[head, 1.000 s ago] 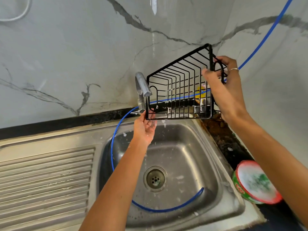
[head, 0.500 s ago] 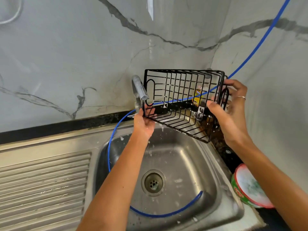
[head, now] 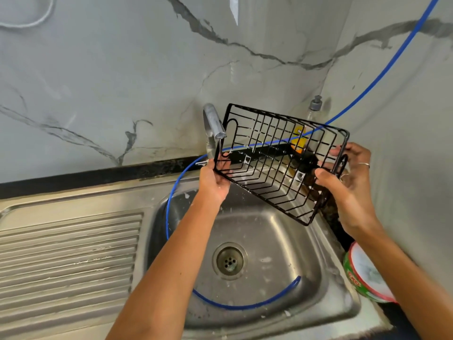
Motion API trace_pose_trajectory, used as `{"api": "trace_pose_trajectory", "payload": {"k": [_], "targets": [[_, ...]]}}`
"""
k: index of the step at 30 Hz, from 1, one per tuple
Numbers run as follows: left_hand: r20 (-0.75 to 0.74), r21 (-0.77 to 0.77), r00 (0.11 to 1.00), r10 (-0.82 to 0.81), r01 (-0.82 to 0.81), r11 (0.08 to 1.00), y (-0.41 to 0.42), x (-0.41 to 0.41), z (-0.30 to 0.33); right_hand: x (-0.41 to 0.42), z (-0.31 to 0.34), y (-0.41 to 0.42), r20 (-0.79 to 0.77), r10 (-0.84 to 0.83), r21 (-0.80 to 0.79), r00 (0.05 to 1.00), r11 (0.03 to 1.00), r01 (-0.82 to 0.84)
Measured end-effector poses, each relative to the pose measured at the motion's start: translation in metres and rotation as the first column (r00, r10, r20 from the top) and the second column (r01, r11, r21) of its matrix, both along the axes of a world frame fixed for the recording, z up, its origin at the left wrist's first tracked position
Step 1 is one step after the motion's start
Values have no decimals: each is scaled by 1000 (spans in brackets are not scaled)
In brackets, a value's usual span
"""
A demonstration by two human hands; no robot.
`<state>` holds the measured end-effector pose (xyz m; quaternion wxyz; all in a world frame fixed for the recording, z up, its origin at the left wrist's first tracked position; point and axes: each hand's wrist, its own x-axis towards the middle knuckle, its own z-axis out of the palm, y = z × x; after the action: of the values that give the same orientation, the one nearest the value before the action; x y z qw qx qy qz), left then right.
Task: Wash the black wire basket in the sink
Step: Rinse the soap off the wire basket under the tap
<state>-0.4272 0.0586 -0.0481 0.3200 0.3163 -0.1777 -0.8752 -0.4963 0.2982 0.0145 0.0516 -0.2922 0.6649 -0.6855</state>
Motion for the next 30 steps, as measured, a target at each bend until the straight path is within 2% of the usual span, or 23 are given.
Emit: {"api": "trace_pose_trajectory", "payload": {"k": [3,5,9,13,19,24,30], "targets": [[65,-22,997,-31,32,999,4,7,-2,-2,1,2,51,-21,21,998,1000,20],[212,-85,974,-78,98,992,8,17,-4,-1,2,3,80,-41,30,996,999,39],[398,-199,893,-209,306,931,16,36,-2,3,9,4,97,-58,39,994,998,55],[608,-263,746,-271,511,818,16,45,3,10,17,0,19,-39,137,999,990,36],[616,-275,753,-233,483,831,6,51,2,-5,28,-27,103,-57,222,993,974,32],[618,-257,761,-196,432,865,-4,57,-1,-16,44,-46,192,-7,250,981,967,-43],[546,-248,818,-180,363,898,-17,62,-9,-25,45,-62,362,-5,249,932,964,-92]]}}
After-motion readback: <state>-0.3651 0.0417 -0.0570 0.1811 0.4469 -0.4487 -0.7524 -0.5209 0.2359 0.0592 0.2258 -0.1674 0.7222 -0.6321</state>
